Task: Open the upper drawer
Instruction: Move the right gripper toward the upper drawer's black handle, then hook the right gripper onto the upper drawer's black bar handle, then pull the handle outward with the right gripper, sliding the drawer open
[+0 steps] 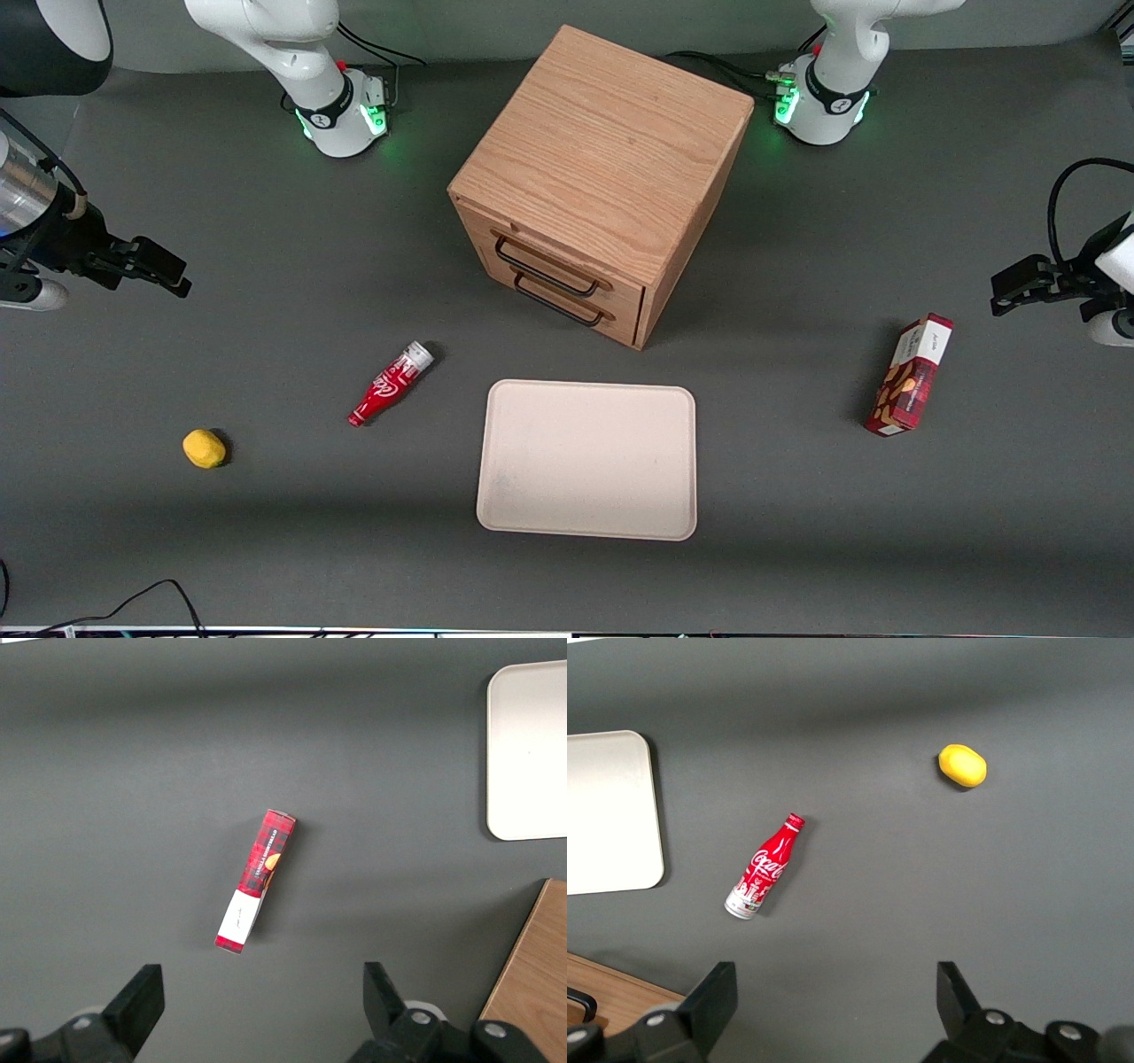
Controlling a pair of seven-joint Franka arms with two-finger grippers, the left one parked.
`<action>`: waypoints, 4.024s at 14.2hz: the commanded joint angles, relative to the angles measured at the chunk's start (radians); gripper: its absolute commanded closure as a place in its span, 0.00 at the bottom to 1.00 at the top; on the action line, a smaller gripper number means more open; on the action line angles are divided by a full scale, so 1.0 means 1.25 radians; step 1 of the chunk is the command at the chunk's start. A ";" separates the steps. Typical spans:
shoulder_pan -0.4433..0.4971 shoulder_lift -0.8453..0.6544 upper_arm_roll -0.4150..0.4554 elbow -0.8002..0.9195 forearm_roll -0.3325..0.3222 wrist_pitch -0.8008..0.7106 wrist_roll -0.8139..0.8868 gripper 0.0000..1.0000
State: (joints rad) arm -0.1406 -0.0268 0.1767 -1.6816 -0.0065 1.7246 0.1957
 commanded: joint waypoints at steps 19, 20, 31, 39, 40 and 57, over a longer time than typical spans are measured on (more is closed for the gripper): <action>0.105 0.504 0.604 0.267 -0.326 -0.017 -0.089 0.00; 0.104 0.504 0.602 0.252 -0.325 0.010 -0.109 0.00; 0.104 0.564 0.601 0.224 -0.322 0.079 -0.175 0.00; 0.094 0.559 0.591 0.225 -0.271 0.089 -0.257 0.00; 0.094 0.563 0.583 0.224 -0.275 0.110 -0.279 0.00; 0.094 0.580 0.314 0.314 -0.267 0.302 -0.456 0.00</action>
State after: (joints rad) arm -0.0297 0.6893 0.6118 -1.3052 -0.3567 2.0446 -0.3482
